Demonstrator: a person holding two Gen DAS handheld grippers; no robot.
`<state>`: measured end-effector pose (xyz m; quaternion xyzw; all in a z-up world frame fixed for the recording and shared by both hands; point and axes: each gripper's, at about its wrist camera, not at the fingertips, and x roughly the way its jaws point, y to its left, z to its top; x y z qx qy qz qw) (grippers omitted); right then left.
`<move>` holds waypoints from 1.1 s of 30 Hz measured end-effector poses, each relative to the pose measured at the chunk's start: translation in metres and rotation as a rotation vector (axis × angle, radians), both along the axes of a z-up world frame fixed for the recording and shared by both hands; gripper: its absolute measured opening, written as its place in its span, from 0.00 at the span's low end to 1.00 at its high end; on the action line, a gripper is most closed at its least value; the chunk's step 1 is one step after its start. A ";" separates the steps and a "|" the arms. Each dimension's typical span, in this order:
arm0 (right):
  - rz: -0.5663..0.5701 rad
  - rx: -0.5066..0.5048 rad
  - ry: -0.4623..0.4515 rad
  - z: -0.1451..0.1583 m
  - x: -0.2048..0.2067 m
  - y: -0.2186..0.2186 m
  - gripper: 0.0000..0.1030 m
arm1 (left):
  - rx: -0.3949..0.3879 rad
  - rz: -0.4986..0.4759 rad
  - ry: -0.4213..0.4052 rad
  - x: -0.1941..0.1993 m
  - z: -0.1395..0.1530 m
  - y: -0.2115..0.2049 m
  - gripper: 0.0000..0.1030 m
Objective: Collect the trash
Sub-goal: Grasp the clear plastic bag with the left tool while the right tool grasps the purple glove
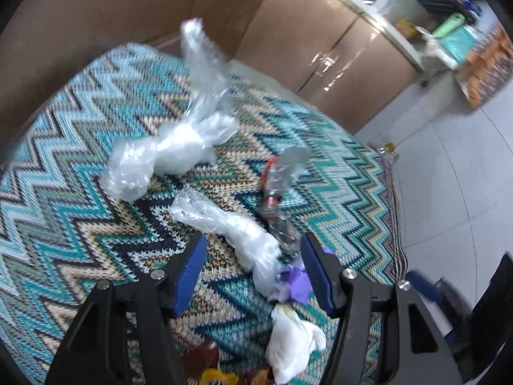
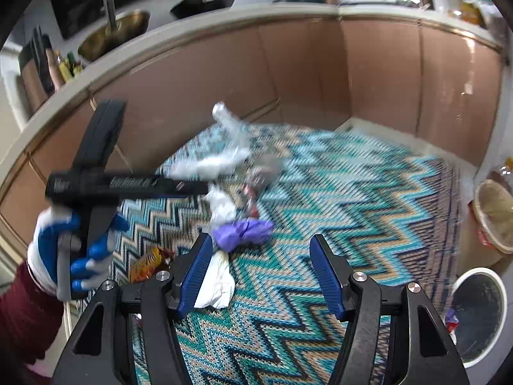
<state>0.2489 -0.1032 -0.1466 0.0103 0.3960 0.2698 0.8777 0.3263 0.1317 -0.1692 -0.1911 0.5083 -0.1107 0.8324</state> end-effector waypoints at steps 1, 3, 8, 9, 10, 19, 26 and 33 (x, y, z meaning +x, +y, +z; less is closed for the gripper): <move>0.009 0.002 0.013 -0.005 0.004 0.003 0.61 | -0.010 0.008 0.016 0.004 -0.005 0.000 0.57; 0.016 0.006 0.033 -0.014 0.011 0.009 0.61 | -0.033 0.022 0.042 0.010 -0.013 0.002 0.57; 0.023 0.061 0.106 -0.037 0.040 0.015 0.59 | -0.095 0.054 0.104 0.022 -0.035 0.006 0.55; 0.021 0.074 0.120 -0.042 0.047 0.016 0.58 | -0.098 0.058 0.109 0.024 -0.038 0.006 0.55; 0.020 0.088 0.134 -0.046 0.052 0.017 0.55 | -0.100 0.060 0.109 0.025 -0.040 0.006 0.53; 0.012 0.180 0.243 -0.075 0.083 0.021 0.32 | -0.083 0.059 0.072 0.025 -0.044 0.010 0.24; 0.001 0.199 0.224 -0.069 0.076 0.015 0.10 | -0.081 0.045 0.020 0.006 -0.028 0.016 0.23; -0.029 0.188 0.149 -0.039 0.048 -0.001 0.08 | -0.066 0.040 -0.053 -0.019 0.004 0.018 0.23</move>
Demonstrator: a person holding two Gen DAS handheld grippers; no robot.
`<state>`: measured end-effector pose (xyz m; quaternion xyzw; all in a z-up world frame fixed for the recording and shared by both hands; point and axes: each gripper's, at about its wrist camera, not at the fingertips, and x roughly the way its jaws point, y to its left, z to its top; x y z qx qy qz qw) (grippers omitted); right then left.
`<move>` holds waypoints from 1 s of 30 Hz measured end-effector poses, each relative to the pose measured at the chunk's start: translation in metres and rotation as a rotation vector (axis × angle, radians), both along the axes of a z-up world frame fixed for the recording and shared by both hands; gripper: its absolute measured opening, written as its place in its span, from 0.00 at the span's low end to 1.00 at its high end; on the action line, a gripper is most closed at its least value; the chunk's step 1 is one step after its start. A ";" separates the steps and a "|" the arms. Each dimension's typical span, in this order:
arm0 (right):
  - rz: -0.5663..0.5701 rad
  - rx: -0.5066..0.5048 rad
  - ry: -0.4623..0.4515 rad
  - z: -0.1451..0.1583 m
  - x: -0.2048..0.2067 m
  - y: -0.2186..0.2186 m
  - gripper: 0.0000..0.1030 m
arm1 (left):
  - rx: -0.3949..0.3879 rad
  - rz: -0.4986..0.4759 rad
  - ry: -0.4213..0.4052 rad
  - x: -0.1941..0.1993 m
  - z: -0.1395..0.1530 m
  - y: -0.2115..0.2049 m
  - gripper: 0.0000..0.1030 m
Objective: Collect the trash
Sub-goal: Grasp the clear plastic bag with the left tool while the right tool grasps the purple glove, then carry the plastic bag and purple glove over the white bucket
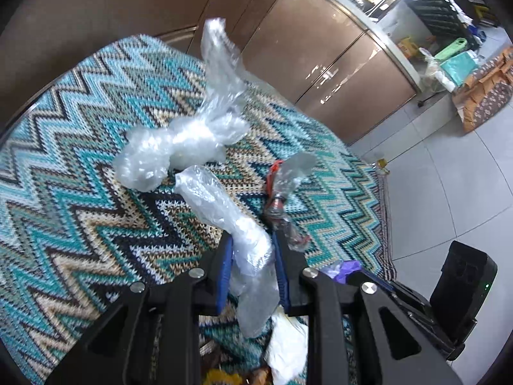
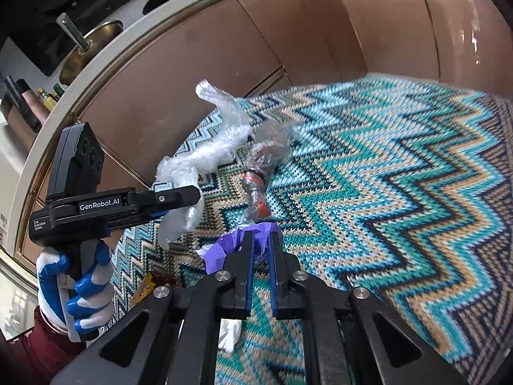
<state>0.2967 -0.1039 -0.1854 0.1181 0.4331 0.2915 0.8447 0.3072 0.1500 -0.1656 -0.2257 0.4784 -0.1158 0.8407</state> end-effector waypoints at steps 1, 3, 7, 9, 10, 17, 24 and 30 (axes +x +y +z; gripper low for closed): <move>-0.007 -0.001 -0.011 0.005 -0.004 -0.003 0.08 | 0.006 0.000 -0.012 -0.004 0.005 0.001 0.23; -0.024 -0.006 -0.035 0.015 -0.015 -0.010 0.08 | 0.013 -0.001 -0.040 -0.015 0.017 0.002 0.23; -0.050 -0.006 -0.076 0.035 -0.032 -0.018 0.07 | 0.013 -0.002 -0.089 -0.037 0.040 0.003 0.23; -0.062 -0.007 -0.103 0.047 -0.045 -0.022 0.07 | 0.013 -0.001 -0.108 -0.046 0.048 0.000 0.22; -0.065 -0.007 -0.112 0.050 -0.051 -0.025 0.07 | 0.016 0.000 -0.117 -0.049 0.051 -0.003 0.22; -0.092 -0.008 -0.188 0.080 -0.091 -0.036 0.07 | 0.028 0.001 -0.184 -0.085 0.077 -0.008 0.22; -0.102 -0.007 -0.246 0.097 -0.127 -0.045 0.07 | 0.107 0.017 -0.270 -0.121 0.096 -0.021 0.22; -0.115 -0.002 -0.280 0.106 -0.146 -0.053 0.07 | 0.207 0.028 -0.362 -0.152 0.112 -0.040 0.22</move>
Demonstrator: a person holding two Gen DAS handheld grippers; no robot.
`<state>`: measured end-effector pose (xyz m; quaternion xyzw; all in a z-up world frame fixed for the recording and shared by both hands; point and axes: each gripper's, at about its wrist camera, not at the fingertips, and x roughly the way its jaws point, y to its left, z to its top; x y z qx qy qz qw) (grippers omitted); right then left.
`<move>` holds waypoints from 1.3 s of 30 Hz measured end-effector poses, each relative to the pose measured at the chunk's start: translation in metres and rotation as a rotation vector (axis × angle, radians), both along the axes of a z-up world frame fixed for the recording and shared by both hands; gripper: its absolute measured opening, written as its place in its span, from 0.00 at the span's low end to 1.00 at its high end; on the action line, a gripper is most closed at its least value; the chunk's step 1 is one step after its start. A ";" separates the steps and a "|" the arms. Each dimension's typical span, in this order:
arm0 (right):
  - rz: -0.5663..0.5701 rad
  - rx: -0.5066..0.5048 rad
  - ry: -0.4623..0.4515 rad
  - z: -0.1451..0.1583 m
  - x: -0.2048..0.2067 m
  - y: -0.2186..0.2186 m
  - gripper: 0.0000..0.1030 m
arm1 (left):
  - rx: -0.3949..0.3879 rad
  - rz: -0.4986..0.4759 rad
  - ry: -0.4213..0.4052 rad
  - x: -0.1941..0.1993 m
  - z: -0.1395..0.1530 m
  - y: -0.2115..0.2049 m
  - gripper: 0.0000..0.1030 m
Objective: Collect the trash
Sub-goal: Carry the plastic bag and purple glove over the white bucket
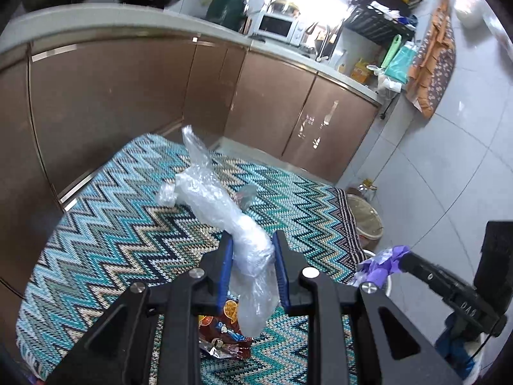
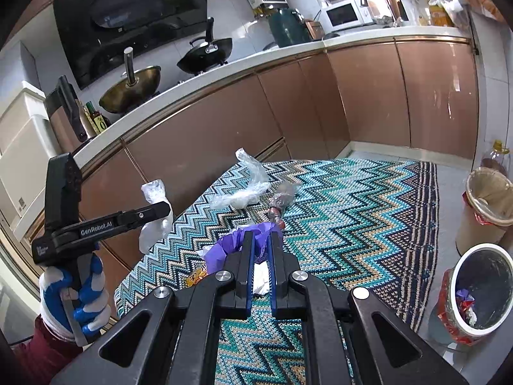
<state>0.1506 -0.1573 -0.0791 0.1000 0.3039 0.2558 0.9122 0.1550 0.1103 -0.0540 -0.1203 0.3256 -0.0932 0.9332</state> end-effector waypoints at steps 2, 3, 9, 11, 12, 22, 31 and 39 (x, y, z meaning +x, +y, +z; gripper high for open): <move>-0.006 0.002 -0.013 0.003 -0.006 -0.005 0.07 | 0.027 0.004 -0.036 -0.010 0.006 -0.008 0.22; -0.008 0.003 -0.018 0.005 -0.009 -0.006 0.07 | 0.037 0.007 -0.051 -0.014 0.008 -0.011 0.22; -0.022 0.019 -0.051 0.013 -0.024 -0.023 0.07 | 0.122 0.023 -0.127 -0.034 0.020 -0.037 0.22; -0.030 0.025 -0.061 0.015 -0.027 -0.033 0.07 | 0.150 0.016 -0.146 -0.037 0.024 -0.050 0.22; -0.034 0.028 -0.065 0.015 -0.029 -0.037 0.07 | 0.163 0.011 -0.152 -0.038 0.025 -0.056 0.22; -0.119 0.074 -0.094 0.015 -0.031 -0.102 0.07 | 0.265 -0.088 -0.159 -0.026 0.026 -0.134 0.22; -0.252 0.094 -0.085 0.004 -0.026 -0.181 0.07 | 0.334 -0.215 -0.150 -0.002 0.019 -0.225 0.23; -0.399 0.042 -0.076 -0.006 -0.024 -0.247 0.07 | 0.376 -0.368 -0.113 0.021 -0.003 -0.315 0.23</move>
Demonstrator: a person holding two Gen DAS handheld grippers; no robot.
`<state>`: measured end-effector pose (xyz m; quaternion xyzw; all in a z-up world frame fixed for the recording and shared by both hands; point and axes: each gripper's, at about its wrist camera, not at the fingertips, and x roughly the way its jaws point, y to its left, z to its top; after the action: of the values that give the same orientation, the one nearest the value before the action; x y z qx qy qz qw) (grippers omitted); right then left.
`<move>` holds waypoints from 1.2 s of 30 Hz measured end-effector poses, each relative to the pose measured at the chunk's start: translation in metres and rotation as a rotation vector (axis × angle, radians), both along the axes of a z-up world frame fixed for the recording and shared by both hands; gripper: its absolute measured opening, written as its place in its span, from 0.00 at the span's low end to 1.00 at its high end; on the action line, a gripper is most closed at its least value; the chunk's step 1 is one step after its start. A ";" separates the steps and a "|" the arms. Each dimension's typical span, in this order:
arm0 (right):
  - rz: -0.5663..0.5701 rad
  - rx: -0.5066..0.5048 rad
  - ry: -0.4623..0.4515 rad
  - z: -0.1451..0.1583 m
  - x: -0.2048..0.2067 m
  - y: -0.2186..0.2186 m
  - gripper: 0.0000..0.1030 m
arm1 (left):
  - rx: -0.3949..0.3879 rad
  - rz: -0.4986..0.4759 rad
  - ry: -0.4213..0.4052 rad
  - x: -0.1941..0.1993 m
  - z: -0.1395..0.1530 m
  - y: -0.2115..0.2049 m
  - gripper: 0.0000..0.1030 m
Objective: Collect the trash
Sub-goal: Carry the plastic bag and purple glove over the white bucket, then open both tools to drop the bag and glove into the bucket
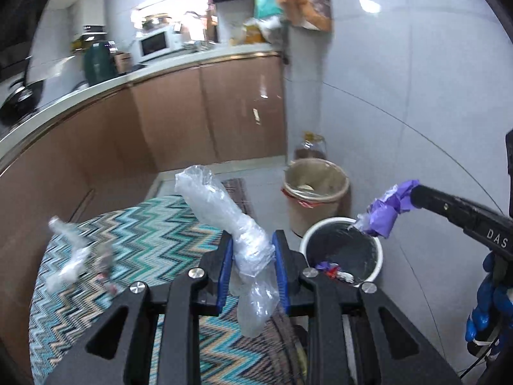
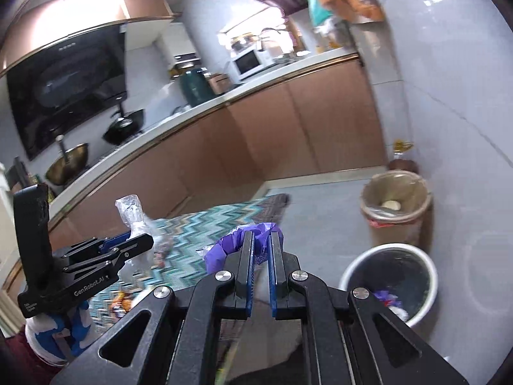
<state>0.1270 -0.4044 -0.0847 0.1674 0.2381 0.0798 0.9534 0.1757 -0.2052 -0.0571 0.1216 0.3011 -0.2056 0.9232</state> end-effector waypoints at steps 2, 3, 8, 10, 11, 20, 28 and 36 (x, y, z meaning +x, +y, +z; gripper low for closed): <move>-0.038 -0.022 0.012 -0.005 0.002 -0.015 0.07 | 0.018 -0.034 0.019 0.006 -0.008 -0.021 0.23; -0.055 -0.026 0.020 -0.009 0.004 -0.022 0.07 | 0.028 -0.053 0.031 0.010 -0.013 -0.034 0.23; -0.125 -0.022 0.060 -0.028 0.017 -0.056 0.07 | 0.073 -0.117 0.075 0.028 -0.034 -0.085 0.23; -0.145 -0.023 0.076 -0.035 0.021 -0.066 0.07 | 0.092 -0.136 0.101 0.039 -0.043 -0.101 0.23; -0.158 -0.026 0.087 -0.039 0.025 -0.072 0.07 | 0.104 -0.145 0.109 0.044 -0.049 -0.111 0.23; -0.245 -0.066 0.191 -0.083 0.058 -0.108 0.07 | 0.101 -0.198 0.226 0.094 -0.087 -0.168 0.23; -0.294 -0.068 0.277 -0.122 0.089 -0.128 0.07 | 0.043 -0.209 0.327 0.134 -0.116 -0.199 0.24; -0.307 -0.066 0.344 -0.147 0.111 -0.137 0.13 | -0.005 -0.211 0.372 0.156 -0.131 -0.212 0.38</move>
<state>0.2384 -0.5410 -0.2312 0.1814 0.3713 -0.1035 0.9047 0.3317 -0.4176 -0.1885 0.1102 0.4515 -0.3208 0.8253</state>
